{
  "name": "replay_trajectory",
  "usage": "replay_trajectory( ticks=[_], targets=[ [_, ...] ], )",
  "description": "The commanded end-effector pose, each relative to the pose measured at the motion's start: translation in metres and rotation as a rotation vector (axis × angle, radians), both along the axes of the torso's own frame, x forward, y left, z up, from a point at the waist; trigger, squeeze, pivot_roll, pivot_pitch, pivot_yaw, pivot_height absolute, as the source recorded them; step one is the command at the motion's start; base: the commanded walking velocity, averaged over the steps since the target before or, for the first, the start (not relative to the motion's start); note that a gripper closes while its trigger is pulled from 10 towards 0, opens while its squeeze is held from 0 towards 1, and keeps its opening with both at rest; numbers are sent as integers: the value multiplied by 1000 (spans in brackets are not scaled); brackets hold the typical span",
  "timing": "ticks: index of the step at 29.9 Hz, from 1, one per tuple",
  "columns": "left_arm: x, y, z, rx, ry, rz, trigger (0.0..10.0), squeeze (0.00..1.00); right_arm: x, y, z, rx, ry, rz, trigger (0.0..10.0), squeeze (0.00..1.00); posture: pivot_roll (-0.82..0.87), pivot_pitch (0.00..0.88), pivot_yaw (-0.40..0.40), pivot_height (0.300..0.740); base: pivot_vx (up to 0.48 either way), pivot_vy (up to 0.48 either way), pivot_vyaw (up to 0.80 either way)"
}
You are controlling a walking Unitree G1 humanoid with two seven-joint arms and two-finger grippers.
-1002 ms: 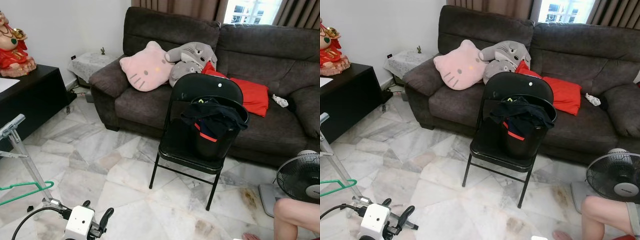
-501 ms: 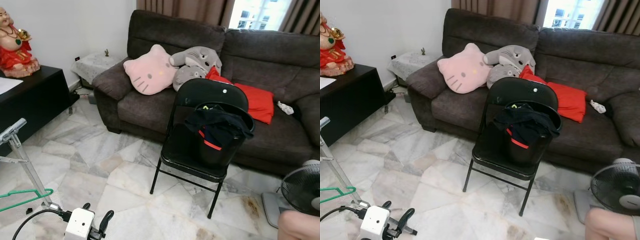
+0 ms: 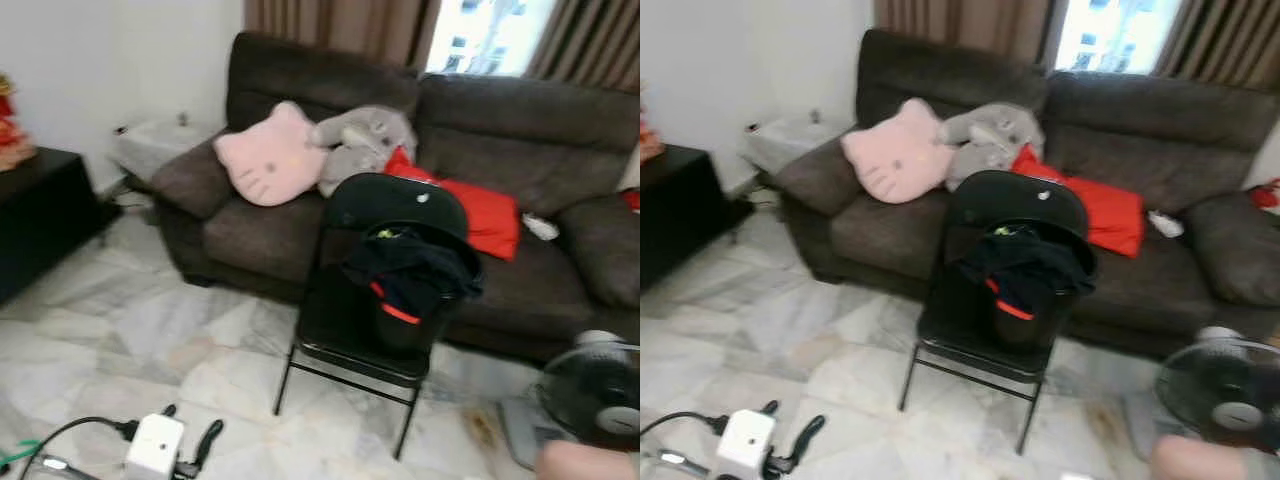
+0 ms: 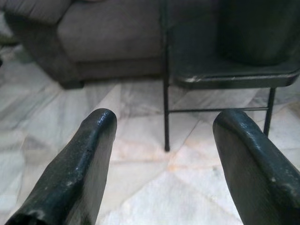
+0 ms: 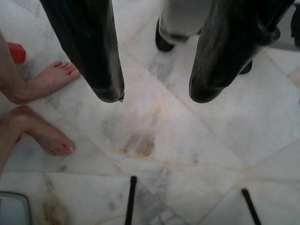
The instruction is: Hang hanger
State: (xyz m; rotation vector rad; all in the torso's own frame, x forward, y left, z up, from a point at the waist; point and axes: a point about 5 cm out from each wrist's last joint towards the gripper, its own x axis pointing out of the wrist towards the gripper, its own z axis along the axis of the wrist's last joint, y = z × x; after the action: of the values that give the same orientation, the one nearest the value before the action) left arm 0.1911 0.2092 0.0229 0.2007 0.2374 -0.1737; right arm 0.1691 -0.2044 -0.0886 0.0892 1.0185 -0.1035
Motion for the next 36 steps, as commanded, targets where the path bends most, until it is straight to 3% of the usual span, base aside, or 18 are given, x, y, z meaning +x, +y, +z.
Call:
replay_trajectory(
  ticks=[1, 13, 20, 36],
  targets=[
    [2, -6, 1, -29, -4, -5, 10000, 0, -9, -11, -2, -21, 21, -20, 10000, 0, 116, 0, -54, 740, 281, 0, 0],
    [6, -5, -1, -43, -2, 18, 10000, 0, -5, -11, 0, -26, -2, 6, 10000, 0, 114, 0, -59, 740, 283, 0, 0],
    [7, -5, -1, -43, -3, 23, 10000, 0, -4, -11, 1, -27, -9, 15, 10000, 0, 115, 0, -62, 740, 286, 0, 663],
    [13, -1, -10, -49, 28, 38, 10000, 0, -1, -11, 2, -16, -39, -21, 10000, 0, 89, 0, -53, 740, 267, 0, 0]
  ],
)
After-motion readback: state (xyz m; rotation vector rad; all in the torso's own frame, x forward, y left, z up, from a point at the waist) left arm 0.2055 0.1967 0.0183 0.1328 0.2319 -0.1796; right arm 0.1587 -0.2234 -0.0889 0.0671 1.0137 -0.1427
